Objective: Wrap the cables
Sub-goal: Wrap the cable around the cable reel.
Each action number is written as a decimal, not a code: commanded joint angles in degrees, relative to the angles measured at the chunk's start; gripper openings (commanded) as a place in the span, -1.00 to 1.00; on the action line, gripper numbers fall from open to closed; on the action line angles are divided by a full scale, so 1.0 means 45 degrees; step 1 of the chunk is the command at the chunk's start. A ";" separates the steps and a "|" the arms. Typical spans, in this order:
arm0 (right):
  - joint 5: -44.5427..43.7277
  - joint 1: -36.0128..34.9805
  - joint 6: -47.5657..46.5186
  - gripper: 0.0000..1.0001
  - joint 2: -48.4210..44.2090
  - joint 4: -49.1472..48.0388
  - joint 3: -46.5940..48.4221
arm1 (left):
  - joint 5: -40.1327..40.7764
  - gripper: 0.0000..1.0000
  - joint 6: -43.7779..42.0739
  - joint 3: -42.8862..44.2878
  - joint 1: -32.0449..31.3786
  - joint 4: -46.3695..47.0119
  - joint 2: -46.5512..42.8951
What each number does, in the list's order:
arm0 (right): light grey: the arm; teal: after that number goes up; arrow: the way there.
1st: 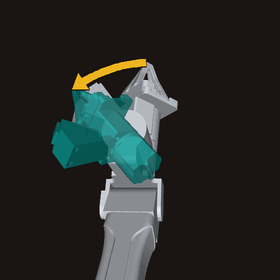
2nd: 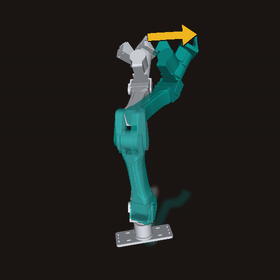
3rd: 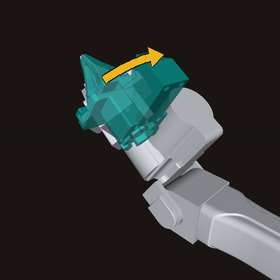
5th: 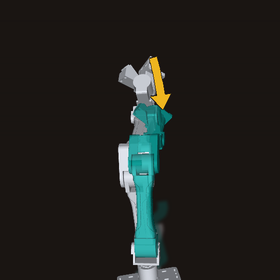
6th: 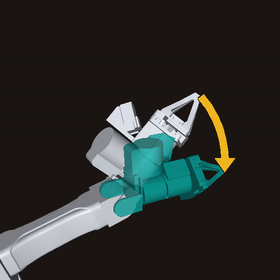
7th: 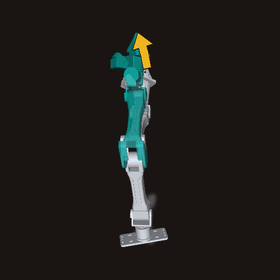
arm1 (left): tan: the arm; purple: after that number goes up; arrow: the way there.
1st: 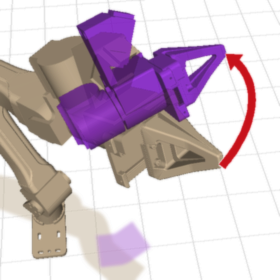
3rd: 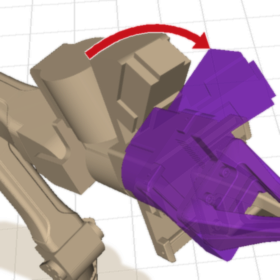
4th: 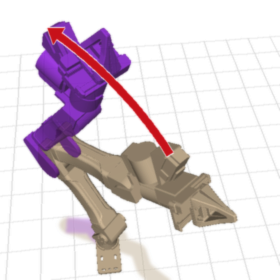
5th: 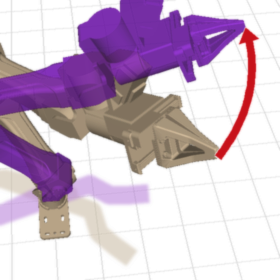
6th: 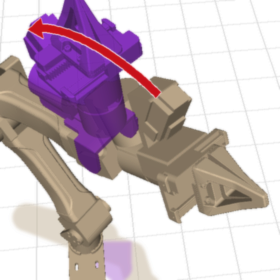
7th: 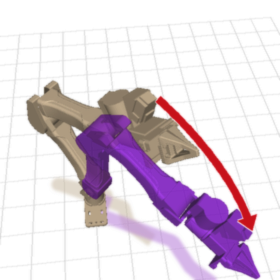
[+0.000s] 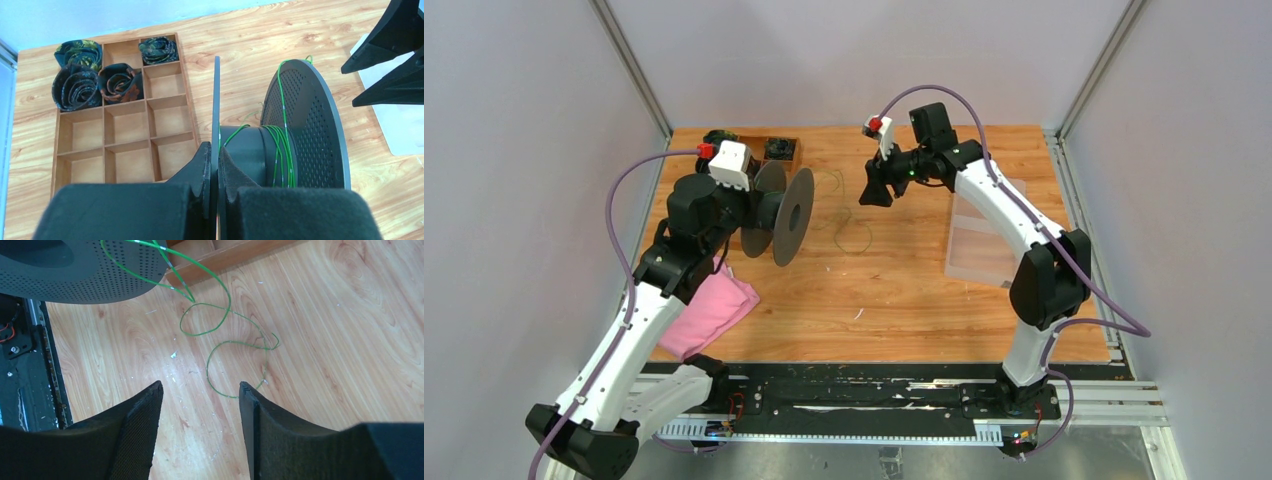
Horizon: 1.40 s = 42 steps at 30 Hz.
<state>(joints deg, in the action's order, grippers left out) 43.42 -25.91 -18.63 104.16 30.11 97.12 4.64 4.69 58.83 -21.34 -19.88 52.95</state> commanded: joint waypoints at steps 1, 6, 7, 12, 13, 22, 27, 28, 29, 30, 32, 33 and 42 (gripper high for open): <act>0.0193 0.0133 -0.0587 0.16 -0.0411 0.0239 0.0588 | -0.0423 -0.99 0.0215 0.0718 0.0095 0.0886 -0.0406; 0.0596 0.0128 0.0496 0.21 0.0562 -0.0212 0.1290 | -0.0607 -0.99 0.0320 0.0869 0.0099 0.0767 -0.0370; 0.0677 0.0130 0.0780 0.21 0.0728 -0.0505 0.1306 | -0.0639 -0.99 0.0339 0.0874 0.0105 0.0765 -0.0361; 0.1084 0.0104 0.2473 0.22 0.1274 -0.2210 0.0803 | -0.0790 -0.99 0.0457 0.0861 0.0095 0.0784 -0.0321; 0.1107 0.0095 0.2777 0.21 0.1344 -0.2498 0.0684 | -0.0821 -0.99 0.0471 0.0869 0.0098 0.0794 -0.0316; 0.0606 -0.0020 0.4311 0.18 0.1573 -0.4315 -0.0376 | -0.0916 -0.99 0.0572 0.0872 0.0095 0.0863 -0.0340; 0.0488 -0.0151 0.4789 0.06 0.1869 -0.4732 -0.0386 | -0.0935 -0.99 0.0613 0.0881 0.0107 0.0861 -0.0360; 0.0478 -0.0186 0.4852 0.02 0.1958 -0.4742 -0.0349 | -0.0947 -0.99 0.0618 0.0891 0.0116 0.0853 -0.0355; 0.0460 -0.0239 0.4903 -0.03 0.2015 -0.4755 -0.0310 | -0.0941 -0.99 0.0628 0.0892 0.0114 0.0849 -0.0369; 0.0465 -0.0280 0.4956 -0.07 0.2028 -0.4757 -0.0269 | -0.0945 -0.99 0.0637 0.0891 0.0118 0.0855 -0.0373; 0.0548 -0.0345 0.5098 -0.18 0.2391 -0.4783 -0.0219 | -0.0938 -0.99 0.0656 0.0877 0.0141 0.0849 -0.0380; 0.0581 -0.0354 0.5132 -0.26 0.2433 -0.4794 -0.0213 | -0.0937 -0.99 0.0676 0.0871 0.0144 0.0859 -0.0382; -0.1516 -0.0345 0.5081 -0.99 0.1621 -0.4942 -0.1357 | -0.0762 -0.99 0.0889 0.0846 0.0211 0.0914 -0.0453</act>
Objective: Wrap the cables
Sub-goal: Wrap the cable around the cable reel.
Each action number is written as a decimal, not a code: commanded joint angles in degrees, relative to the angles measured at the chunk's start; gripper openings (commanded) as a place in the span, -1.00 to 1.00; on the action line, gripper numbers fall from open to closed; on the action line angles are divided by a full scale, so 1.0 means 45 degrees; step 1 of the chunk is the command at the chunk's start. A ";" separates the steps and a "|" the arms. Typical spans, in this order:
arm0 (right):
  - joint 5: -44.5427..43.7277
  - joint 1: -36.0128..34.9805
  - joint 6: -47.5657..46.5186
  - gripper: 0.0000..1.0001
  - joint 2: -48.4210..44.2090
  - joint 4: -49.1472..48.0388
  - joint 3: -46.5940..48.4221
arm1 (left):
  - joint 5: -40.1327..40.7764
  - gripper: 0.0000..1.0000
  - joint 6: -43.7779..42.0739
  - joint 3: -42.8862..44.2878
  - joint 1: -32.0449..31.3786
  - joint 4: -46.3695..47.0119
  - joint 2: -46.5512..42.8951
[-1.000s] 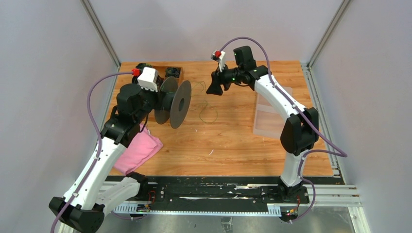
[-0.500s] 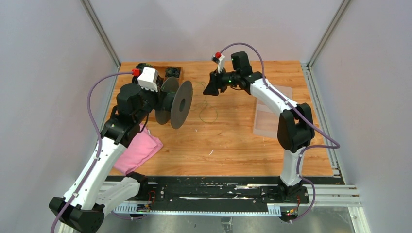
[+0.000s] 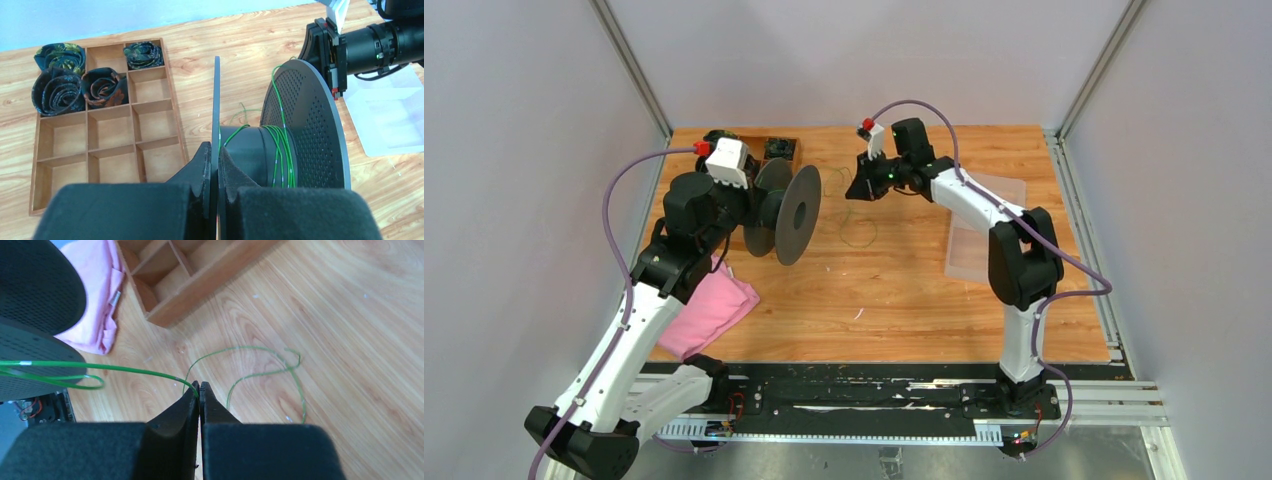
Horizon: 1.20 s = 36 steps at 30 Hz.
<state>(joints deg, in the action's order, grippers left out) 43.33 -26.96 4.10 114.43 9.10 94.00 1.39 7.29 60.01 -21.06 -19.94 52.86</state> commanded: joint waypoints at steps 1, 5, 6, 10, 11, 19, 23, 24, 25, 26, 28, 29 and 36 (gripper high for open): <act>-0.1879 -0.0094 0.0000 -0.99 -0.0707 -0.0215 -0.0843 | 0.0009 -0.99 0.0333 0.0639 0.0151 0.0918 -0.0421; -0.2736 0.0118 -0.0459 -0.99 -0.0746 -0.0072 -0.1525 | 0.0024 -0.99 0.0389 0.1024 0.0168 0.0819 -0.0386; -0.2813 0.0213 -0.0547 -0.99 -0.0733 -0.0029 -0.1666 | 0.0038 -0.99 0.0437 0.1160 0.0168 0.0770 -0.0371; -0.2852 0.0572 -0.0979 -0.99 -0.0783 0.0199 -0.2138 | 0.0062 -0.99 0.0659 0.1698 0.0178 0.0546 -0.0240; -0.2979 0.0612 -0.1224 -0.99 -0.0840 0.0245 -0.2287 | 0.0075 -0.99 0.0733 0.1828 0.0186 0.0487 -0.0201; -0.3253 0.0640 -0.2669 -0.99 -0.1282 0.0379 -0.3934 | 0.0749 -0.99 0.1646 0.2607 0.0564 0.0346 0.0302; -0.3174 0.0630 -0.3152 -0.99 -0.1400 0.0469 -0.4530 | 0.1517 -0.99 0.1943 0.2942 0.0759 0.0378 0.0567; -0.3107 0.0638 -0.3225 -0.99 -0.1437 0.0503 -0.4696 | 0.1687 -0.99 0.2007 0.3011 0.0813 0.0417 0.0647; -0.3067 0.0640 -0.3278 -0.99 -0.1485 0.0524 -0.4804 | 0.1860 -0.99 0.2078 0.3068 0.0884 0.0432 0.0730; -0.3006 0.0632 -0.3348 -0.99 -0.1528 0.0534 -0.4905 | 0.2030 -0.99 0.2163 0.3139 0.0941 0.0429 0.0799; -0.2988 0.0632 -0.3496 -0.99 -0.1657 0.0598 -0.5127 | 0.2283 -0.99 0.2326 0.3224 0.1098 0.0490 0.0909; -0.3059 0.0641 -0.3585 -0.99 -0.1745 0.0626 -0.5239 | 0.2389 -0.99 0.2384 0.3271 0.1151 0.0519 0.0963; -0.3567 0.0640 -0.4446 -0.99 -0.2617 0.0867 -0.6073 | 0.2855 -0.99 0.2603 0.3352 0.1431 0.0643 0.1112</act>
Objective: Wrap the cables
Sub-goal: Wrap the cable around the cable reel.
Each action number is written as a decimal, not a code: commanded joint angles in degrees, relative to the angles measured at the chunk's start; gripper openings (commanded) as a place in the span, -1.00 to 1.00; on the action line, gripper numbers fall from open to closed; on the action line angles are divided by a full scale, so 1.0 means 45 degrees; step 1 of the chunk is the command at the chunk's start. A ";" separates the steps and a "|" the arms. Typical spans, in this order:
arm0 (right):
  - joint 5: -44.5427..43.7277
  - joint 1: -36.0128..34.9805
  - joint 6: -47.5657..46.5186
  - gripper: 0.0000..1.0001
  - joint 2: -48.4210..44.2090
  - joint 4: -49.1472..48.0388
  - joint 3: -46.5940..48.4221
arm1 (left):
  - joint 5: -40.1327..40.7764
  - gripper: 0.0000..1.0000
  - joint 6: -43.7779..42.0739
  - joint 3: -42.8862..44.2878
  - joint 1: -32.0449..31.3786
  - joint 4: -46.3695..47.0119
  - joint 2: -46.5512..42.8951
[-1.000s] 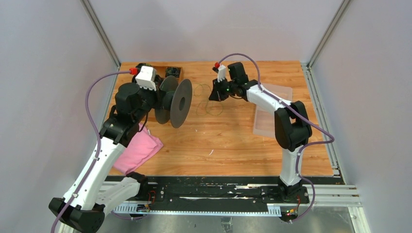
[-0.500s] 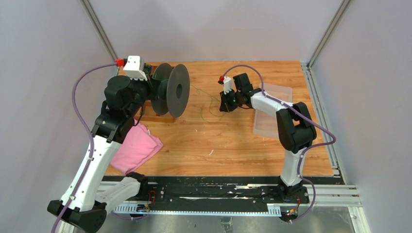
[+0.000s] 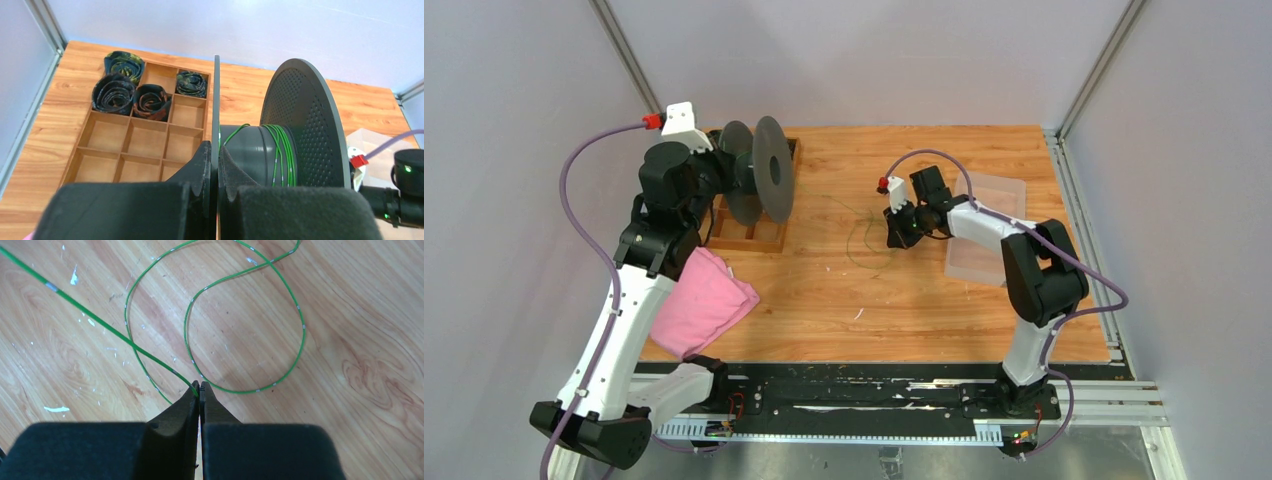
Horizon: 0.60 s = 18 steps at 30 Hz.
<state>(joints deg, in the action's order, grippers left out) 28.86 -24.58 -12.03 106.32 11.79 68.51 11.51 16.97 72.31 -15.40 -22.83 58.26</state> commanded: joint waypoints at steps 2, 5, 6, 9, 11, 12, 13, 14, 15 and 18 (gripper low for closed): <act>-0.0265 0.0082 -0.0976 -0.99 -0.1014 0.0351 -0.0601 | 0.0741 -0.99 0.0476 0.0599 0.0213 0.1365 -0.0002; 0.0005 -0.0071 -0.1010 -0.99 -0.1244 0.0509 -0.0844 | 0.0854 -0.99 0.0534 0.0593 0.0219 0.1466 0.0140; 0.0070 -0.0205 -0.0987 -0.99 -0.1335 0.0554 -0.0920 | 0.0855 -0.99 0.0570 0.0591 0.0219 0.1478 0.0181; 0.0226 -0.0656 -0.0921 -0.99 -0.1518 0.0732 -0.1023 | 0.0947 -0.99 0.0566 0.0624 0.0219 0.1571 0.0273; 0.0238 -0.1007 -0.0968 -0.98 -0.1661 0.0892 -0.1039 | 0.1122 -0.99 0.0439 0.0625 0.0219 0.1656 0.0286; 0.0240 -0.1204 -0.1004 -0.99 -0.1741 0.0946 -0.1064 | 0.1199 -0.99 0.0356 0.0617 0.0224 0.1714 0.0294; 0.0243 -0.1385 -0.1018 -0.99 -0.1807 0.0997 -0.1094 | 0.1269 -0.99 0.0275 0.0596 0.0219 0.1777 0.0296; 0.0261 -0.1585 -0.1027 -0.99 -0.1877 0.1081 -0.1127 | 0.1324 -0.99 0.0225 0.0569 0.0219 0.1856 0.0291; 0.0287 -0.1811 -0.1058 -0.99 -0.1927 0.1189 -0.1116 | 0.1356 -0.99 0.0156 0.0551 0.0219 0.1927 0.0295; 0.0468 -0.2524 -0.1079 -0.99 -0.2063 0.1590 -0.1010 | 0.1361 -0.99 0.0064 0.0423 0.0219 0.2213 0.0372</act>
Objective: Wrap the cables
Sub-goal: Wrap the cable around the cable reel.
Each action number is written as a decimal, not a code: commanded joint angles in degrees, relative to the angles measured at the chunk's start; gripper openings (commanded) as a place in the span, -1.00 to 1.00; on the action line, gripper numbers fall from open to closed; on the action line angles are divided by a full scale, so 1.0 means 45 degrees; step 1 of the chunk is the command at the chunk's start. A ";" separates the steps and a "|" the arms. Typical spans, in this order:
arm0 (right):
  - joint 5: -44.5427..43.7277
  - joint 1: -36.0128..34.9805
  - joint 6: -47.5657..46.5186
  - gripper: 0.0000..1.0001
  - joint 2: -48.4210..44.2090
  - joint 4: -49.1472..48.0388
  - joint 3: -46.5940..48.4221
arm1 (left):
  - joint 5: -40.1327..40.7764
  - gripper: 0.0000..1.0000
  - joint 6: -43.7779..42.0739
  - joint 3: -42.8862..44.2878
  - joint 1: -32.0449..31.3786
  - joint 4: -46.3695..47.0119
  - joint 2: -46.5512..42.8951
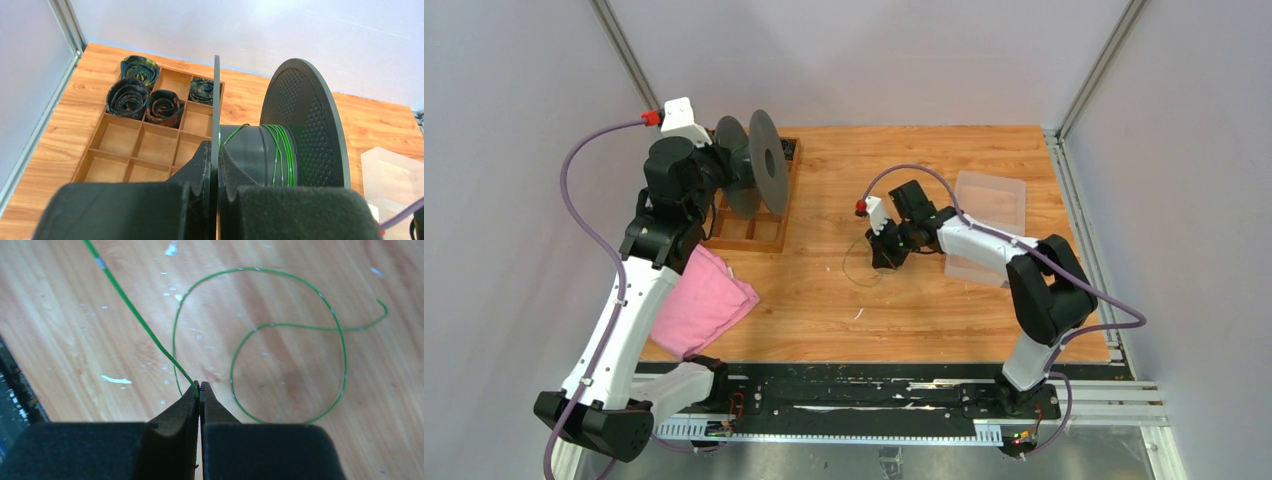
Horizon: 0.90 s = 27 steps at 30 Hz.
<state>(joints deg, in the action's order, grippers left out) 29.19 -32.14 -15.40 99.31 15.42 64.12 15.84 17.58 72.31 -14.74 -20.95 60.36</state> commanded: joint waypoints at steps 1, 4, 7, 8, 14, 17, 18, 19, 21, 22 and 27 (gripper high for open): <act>0.0458 -0.1129 -0.0328 -0.99 -0.0571 0.0908 0.0052 | 0.0406 -0.99 -0.0078 0.0381 0.0073 0.1847 -0.0039; 0.0641 -0.2079 -0.0407 -0.99 -0.0874 0.1246 0.0270 | 0.0472 -0.99 -0.0118 0.0369 0.0073 0.1981 0.0125; 0.0900 -0.2886 -0.0596 -0.99 -0.1205 0.1676 0.0601 | 0.0617 -0.99 -0.0148 0.0451 0.0073 0.2065 0.0280; 0.1004 -0.3125 -0.0650 -0.99 -0.1323 0.1794 0.0728 | 0.0648 -0.99 -0.0176 0.0458 0.0073 0.2100 0.0313; 0.1497 -0.4315 -0.1058 -0.99 -0.1678 0.2828 0.2026 | 0.0823 -0.99 -0.0320 0.0178 0.0073 0.2366 0.0520; 0.1784 -0.4665 -0.1072 -0.99 -0.1769 0.3334 0.2847 | 0.0891 -0.99 -0.0443 -0.0095 0.0073 0.2562 0.0526; 0.1852 -0.4732 -0.1075 -0.99 -0.1804 0.3495 0.3116 | 0.0895 -0.99 -0.0518 -0.0164 0.0073 0.2599 0.0519; 0.1936 -0.4791 -0.1029 -0.99 -0.1840 0.3649 0.3525 | 0.0905 -0.99 -0.0554 -0.0246 0.0073 0.2648 0.0506; 0.2126 -0.4940 -0.0911 -0.99 -0.1918 0.3903 0.4118 | 0.0915 -0.99 -0.0639 -0.0375 0.0056 0.2724 0.0505; 0.2210 -0.4978 -0.0814 -0.99 -0.1952 0.3964 0.4410 | 0.0915 -0.99 -0.0672 -0.0431 0.0054 0.2749 0.0512; 0.2495 -0.5008 -0.0305 -0.99 -0.2019 0.4249 0.5955 | 0.0905 -0.99 -0.0876 -0.0743 -0.0007 0.2899 0.0560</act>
<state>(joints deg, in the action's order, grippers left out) 38.09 -53.80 -18.61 91.94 31.55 85.32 18.70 14.55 69.30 -14.74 -15.03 63.44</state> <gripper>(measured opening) 0.009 0.042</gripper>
